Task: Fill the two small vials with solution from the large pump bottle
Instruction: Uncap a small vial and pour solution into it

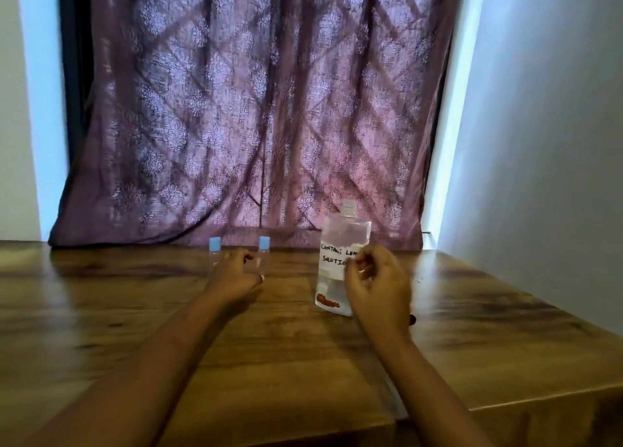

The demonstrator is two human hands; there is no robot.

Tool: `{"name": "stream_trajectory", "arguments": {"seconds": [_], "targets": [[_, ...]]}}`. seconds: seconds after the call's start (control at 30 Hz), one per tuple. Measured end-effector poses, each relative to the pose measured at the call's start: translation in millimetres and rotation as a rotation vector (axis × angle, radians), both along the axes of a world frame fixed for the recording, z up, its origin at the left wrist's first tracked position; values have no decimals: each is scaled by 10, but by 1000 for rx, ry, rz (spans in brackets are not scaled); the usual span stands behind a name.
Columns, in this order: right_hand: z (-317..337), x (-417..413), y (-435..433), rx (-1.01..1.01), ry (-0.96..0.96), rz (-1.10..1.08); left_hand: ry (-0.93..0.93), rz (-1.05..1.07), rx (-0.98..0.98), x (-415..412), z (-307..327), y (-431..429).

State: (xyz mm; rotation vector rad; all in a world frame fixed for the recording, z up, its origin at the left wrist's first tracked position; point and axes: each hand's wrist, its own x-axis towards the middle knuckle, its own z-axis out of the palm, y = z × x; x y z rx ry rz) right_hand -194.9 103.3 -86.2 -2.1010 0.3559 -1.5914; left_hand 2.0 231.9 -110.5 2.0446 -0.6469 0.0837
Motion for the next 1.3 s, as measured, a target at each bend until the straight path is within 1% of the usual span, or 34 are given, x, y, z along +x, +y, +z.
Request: {"name": "stream_trajectory", "arguments": {"seconds": [0.03, 0.1, 0.2, 0.3, 0.47, 0.57, 0.67, 0.8, 0.9, 0.97, 1.03, 1.13, 1.3], "targets": [[22, 60, 144, -33, 12, 86, -10, 7, -2, 34, 6, 5], [35, 346, 370, -51, 121, 215, -32, 59, 6, 146, 10, 65], [41, 830, 363, 52, 277, 305, -18, 70, -37, 176, -1, 69], [23, 1408, 229, 156, 400, 313, -39, 70, -43, 198, -14, 71], [-42, 2156, 36, 176, 531, 252, -55, 116, -9, 311, -20, 124], [-102, 2380, -18, 163, 584, 291, -100, 130, 34, 374, -36, 137], [-106, 2412, -45, 155, 573, 290, -89, 120, 33, 354, -43, 112], [-41, 2234, 21, 77, 546, 326, -30, 22, -105, 300, -61, 96], [-32, 1925, 99, -13, 502, 404, 109, -80, -212, 238, -76, 80], [-73, 1729, 115, -31, 479, 444, 187, -141, -261, 199, -64, 67], [-123, 1557, 83, -39, 461, 458, 193, -220, -218, 128, -34, 53], [-172, 1296, 53, -38, 448, 448, 264, -369, -230, 7, -37, 27], [-255, 996, 100, 87, 380, 483, 321, -443, -206, -136, -45, 20]]}}
